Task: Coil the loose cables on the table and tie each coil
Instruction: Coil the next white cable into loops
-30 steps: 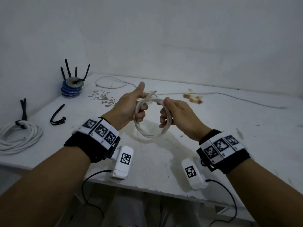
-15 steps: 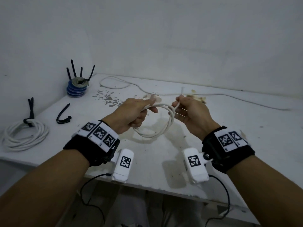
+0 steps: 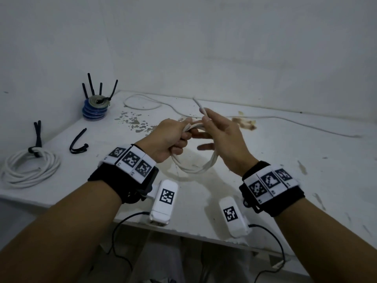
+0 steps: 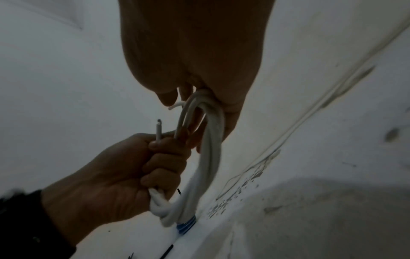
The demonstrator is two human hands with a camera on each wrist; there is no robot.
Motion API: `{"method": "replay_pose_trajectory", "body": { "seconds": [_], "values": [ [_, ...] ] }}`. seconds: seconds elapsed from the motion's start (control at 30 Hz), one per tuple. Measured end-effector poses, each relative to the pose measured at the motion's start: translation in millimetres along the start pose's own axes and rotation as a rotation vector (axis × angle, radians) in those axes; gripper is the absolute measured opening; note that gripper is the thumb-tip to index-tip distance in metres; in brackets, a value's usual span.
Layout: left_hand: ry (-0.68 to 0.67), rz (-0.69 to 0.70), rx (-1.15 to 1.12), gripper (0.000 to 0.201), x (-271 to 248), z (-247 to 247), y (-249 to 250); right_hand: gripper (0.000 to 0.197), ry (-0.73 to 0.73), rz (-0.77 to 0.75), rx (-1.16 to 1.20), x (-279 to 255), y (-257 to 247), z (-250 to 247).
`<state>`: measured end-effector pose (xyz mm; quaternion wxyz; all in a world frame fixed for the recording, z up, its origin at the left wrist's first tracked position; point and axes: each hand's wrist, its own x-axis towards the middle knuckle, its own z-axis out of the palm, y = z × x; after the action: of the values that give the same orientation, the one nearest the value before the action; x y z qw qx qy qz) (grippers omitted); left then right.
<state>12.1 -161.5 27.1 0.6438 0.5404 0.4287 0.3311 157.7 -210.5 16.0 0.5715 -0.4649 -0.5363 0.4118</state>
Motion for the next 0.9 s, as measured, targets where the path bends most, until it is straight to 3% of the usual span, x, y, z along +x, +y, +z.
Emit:
{"method": "replay_pose_trajectory", "body": {
  "seconds": [0.1,0.2,0.37,0.47,0.57,0.67,0.73,0.8,0.9],
  "values": [
    [0.133,-0.045,0.071,0.037,5,-2,0,0.027,-0.076,-0.05,-0.226,-7,2,0],
    [0.187,-0.066,0.001,0.035,8,-4,-1,0.027,-0.043,-0.075,-0.407,-7,10,-2],
    [0.152,0.072,-0.112,0.021,3,-6,-4,0.026,-0.021,0.017,-0.496,-5,11,-7],
    [0.126,0.157,-0.033,0.017,2,-7,-8,0.031,-0.021,0.058,-0.548,-3,6,-9],
    [0.086,0.159,0.077,0.019,1,-7,-11,0.031,-0.064,0.06,-0.623,-1,3,-9],
    [0.088,0.143,0.127,0.018,2,-6,-12,0.044,-0.073,0.018,-0.733,-1,9,-4],
    [0.115,0.127,0.144,0.019,2,-5,-10,0.045,-0.019,-0.03,-0.729,-1,13,1],
    [0.125,0.106,0.131,0.022,1,-7,-8,0.031,0.043,-0.083,-0.635,-2,15,5],
    [0.139,0.097,0.122,0.032,1,-12,-6,0.022,0.063,-0.04,-0.441,-1,12,10]
  ]
}}
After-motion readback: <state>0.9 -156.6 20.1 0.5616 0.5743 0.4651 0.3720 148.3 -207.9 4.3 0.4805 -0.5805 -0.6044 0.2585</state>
